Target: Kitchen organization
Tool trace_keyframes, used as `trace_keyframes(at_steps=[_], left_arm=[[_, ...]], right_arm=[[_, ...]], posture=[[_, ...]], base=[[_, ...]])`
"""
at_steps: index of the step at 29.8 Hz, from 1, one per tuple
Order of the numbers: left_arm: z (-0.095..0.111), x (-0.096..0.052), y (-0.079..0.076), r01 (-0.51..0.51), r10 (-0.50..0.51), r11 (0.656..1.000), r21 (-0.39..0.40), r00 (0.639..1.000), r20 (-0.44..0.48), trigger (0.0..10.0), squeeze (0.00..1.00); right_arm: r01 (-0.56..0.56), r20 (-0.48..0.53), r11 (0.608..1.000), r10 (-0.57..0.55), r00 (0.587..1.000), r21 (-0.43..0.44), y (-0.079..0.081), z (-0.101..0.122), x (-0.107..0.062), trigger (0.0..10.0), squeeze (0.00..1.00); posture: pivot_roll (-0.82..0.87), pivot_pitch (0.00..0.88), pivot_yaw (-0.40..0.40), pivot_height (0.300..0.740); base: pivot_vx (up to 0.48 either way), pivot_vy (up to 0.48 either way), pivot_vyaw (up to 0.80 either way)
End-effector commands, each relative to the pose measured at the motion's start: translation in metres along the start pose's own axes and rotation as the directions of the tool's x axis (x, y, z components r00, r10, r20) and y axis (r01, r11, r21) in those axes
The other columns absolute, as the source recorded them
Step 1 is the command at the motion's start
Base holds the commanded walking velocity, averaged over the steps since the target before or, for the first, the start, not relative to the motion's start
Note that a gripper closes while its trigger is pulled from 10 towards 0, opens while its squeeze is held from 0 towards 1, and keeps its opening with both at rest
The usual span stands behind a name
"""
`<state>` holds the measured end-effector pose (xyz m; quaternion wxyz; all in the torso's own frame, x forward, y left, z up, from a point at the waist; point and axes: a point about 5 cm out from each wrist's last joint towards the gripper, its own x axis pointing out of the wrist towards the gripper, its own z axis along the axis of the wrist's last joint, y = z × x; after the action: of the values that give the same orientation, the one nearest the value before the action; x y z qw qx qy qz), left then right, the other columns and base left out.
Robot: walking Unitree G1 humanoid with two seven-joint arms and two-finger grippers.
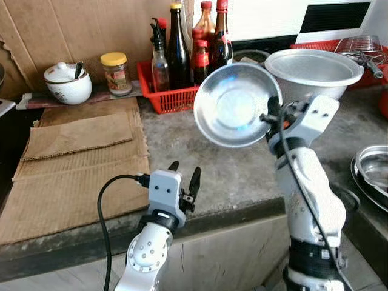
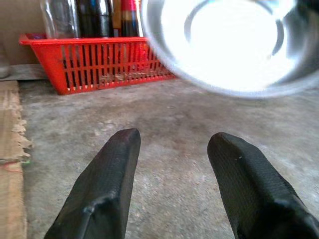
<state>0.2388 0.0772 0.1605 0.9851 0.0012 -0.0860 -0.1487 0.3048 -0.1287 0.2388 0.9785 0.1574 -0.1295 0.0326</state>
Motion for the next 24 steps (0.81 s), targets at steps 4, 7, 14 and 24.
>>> trace_keyframes(at_steps=[4, 7, 14, 24], left_arm=[[0.009, 0.002, -0.002, -0.006, 0.007, 1.000, -0.017, 0.999, 0.038, 10.0, 0.00], [0.009, 0.003, -0.002, -0.005, 0.006, 1.000, -0.016, 0.999, 0.040, 10.0, 0.00], [0.013, 0.005, -0.003, 0.003, -0.002, 1.000, -0.017, 0.998, 0.056, 10.0, 0.00], [0.011, 0.004, -0.003, 0.010, -0.009, 1.000, -0.017, 0.999, 0.048, 10.0, 0.00]], right_arm=[[-0.069, 0.077, 0.995, 0.075, 0.994, -0.076, 0.014, 0.010, -0.006, 0.0, 0.00], [-0.072, 0.075, 0.994, 0.079, 0.994, -0.084, 0.015, 0.007, -0.007, 0.0, 0.00], [-0.076, 0.065, 0.992, 0.083, 0.994, -0.101, 0.016, 0.001, -0.010, 0.0, 0.00], [-0.075, 0.069, 0.992, 0.082, 0.994, -0.100, 0.016, 0.000, -0.011, 0.0, 0.00]], posture=[[0.05, 0.035, -0.017, 0.740], [0.05, 0.033, -0.017, 0.740], [0.05, 0.027, -0.017, 0.740], [0.05, 0.025, -0.013, 0.740]], base=[[0.000, 0.000, 0.00], [0.000, 0.000, 0.00], [0.000, 0.000, 0.00], [0.000, 0.000, 0.00]])
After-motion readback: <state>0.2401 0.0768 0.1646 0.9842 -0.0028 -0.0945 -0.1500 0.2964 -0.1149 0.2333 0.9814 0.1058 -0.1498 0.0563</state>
